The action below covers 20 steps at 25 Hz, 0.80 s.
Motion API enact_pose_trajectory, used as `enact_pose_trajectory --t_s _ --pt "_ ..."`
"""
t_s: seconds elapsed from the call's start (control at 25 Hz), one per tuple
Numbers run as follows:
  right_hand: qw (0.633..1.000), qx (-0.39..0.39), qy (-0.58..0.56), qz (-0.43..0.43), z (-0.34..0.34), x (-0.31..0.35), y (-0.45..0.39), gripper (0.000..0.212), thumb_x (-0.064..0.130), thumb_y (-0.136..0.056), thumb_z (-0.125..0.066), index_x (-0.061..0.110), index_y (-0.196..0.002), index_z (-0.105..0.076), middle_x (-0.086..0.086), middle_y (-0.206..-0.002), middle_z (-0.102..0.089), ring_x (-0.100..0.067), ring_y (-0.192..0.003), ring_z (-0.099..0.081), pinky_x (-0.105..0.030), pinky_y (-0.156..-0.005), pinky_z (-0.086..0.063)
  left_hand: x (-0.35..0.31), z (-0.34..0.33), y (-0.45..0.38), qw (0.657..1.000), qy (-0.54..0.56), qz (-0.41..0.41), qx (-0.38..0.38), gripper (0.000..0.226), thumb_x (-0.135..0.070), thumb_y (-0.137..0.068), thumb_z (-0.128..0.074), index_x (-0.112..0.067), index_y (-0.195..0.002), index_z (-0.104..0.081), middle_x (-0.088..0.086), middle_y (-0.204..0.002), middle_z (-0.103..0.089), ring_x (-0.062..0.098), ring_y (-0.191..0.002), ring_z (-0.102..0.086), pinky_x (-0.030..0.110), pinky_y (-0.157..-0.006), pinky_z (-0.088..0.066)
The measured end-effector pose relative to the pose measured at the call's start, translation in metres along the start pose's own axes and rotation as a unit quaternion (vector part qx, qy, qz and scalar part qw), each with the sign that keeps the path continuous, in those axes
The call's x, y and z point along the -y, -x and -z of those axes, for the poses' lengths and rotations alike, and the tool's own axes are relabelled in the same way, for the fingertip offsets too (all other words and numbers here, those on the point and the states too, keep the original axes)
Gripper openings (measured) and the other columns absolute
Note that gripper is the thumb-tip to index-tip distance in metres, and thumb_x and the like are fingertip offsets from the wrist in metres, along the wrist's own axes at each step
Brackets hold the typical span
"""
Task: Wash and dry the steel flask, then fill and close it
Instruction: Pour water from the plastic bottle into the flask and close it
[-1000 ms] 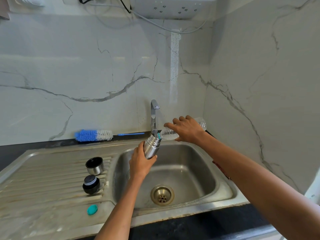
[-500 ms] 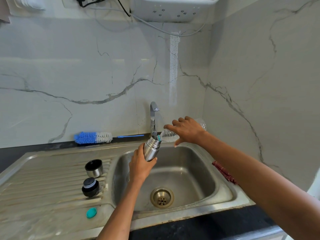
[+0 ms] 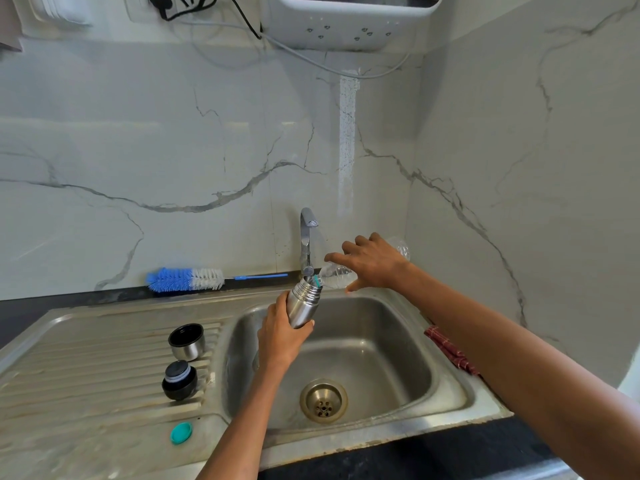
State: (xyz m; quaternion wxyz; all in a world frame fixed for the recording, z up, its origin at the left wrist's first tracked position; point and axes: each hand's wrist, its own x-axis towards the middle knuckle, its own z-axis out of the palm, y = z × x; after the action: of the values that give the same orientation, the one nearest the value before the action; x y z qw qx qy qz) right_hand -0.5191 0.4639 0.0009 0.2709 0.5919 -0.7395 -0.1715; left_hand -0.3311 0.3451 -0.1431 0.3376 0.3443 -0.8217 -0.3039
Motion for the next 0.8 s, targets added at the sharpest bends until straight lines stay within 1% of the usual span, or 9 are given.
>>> enact_pose_trajectory --t_s 0.04,0.16,0.2,0.28,0.52,0.8 --pt "1.0 0.002 -0.005 -0.003 0.0006 -0.0004 0.0003 0.086 0.067 -0.086 -0.064 0.039 -0.155 -0.022 -0.005 -0.135 -0.052 -0.028 -0.115 -0.054 -0.043 -0.094 -0.046 -0.0002 0.0001 -0.0001 1.0 0.004 0.0 -0.001 0.085 -0.043 -0.079 -0.082 -0.026 -0.15 -0.038 0.003 -0.139 -0.054 0.027 -0.119 -0.057 0.052 -0.095 -0.052" --pt "1.0 0.003 -0.007 0.003 0.001 -0.0021 0.0014 0.084 0.068 -0.086 -0.063 0.04 -0.155 -0.023 -0.005 -0.131 -0.054 -0.027 -0.103 -0.058 -0.036 -0.079 -0.047 0.0 0.0002 0.0004 1.0 0.015 0.0 -0.001 0.084 -0.042 -0.078 -0.082 -0.026 -0.149 -0.039 0.003 -0.137 -0.055 0.027 -0.119 -0.057 0.051 -0.096 -0.051" --pt "1.0 0.003 -0.004 0.008 0.001 -0.0022 0.0018 0.085 0.069 -0.086 -0.063 0.04 -0.155 -0.023 -0.004 -0.129 -0.054 -0.026 -0.1 -0.059 -0.035 -0.077 -0.046 -0.0002 0.0004 0.0009 1.0 0.014 -0.001 0.0 0.084 -0.041 -0.078 -0.083 -0.026 -0.149 -0.039 0.003 -0.136 -0.055 0.027 -0.119 -0.057 0.051 -0.096 -0.051" --pt "1.0 0.002 -0.002 0.015 0.0012 -0.0025 0.0014 0.085 0.069 -0.086 -0.063 0.04 -0.155 -0.022 -0.004 -0.129 -0.054 -0.024 -0.099 -0.059 -0.035 -0.079 -0.047 -0.0006 0.0004 0.0012 1.0 0.014 -0.001 0.0 0.083 -0.041 -0.078 -0.083 -0.025 -0.148 -0.04 0.003 -0.135 -0.056 0.027 -0.119 -0.057 0.051 -0.096 -0.051" --pt "1.0 0.002 0.001 0.023 0.0035 -0.0045 -0.0034 0.087 0.071 -0.085 -0.062 0.041 -0.155 -0.019 -0.004 -0.134 -0.053 -0.025 -0.107 -0.059 -0.039 -0.09 -0.051 -0.0005 -0.0001 0.0008 1.0 0.019 0.003 0.001 0.084 -0.041 -0.078 -0.083 -0.026 -0.148 -0.04 0.003 -0.136 -0.055 0.028 -0.12 -0.057 0.052 -0.098 -0.05" --pt "0.999 -0.003 0.015 0.028 0.0075 -0.0046 -0.0042 0.088 0.071 -0.086 -0.061 0.04 -0.156 -0.018 -0.005 -0.138 -0.051 -0.026 -0.113 -0.057 -0.04 -0.094 -0.049 -0.0006 0.0012 0.0014 1.0 0.015 0.004 0.002 0.085 -0.042 -0.079 -0.082 -0.025 -0.15 -0.038 0.003 -0.139 -0.054 0.027 -0.122 -0.056 0.052 -0.099 -0.049"
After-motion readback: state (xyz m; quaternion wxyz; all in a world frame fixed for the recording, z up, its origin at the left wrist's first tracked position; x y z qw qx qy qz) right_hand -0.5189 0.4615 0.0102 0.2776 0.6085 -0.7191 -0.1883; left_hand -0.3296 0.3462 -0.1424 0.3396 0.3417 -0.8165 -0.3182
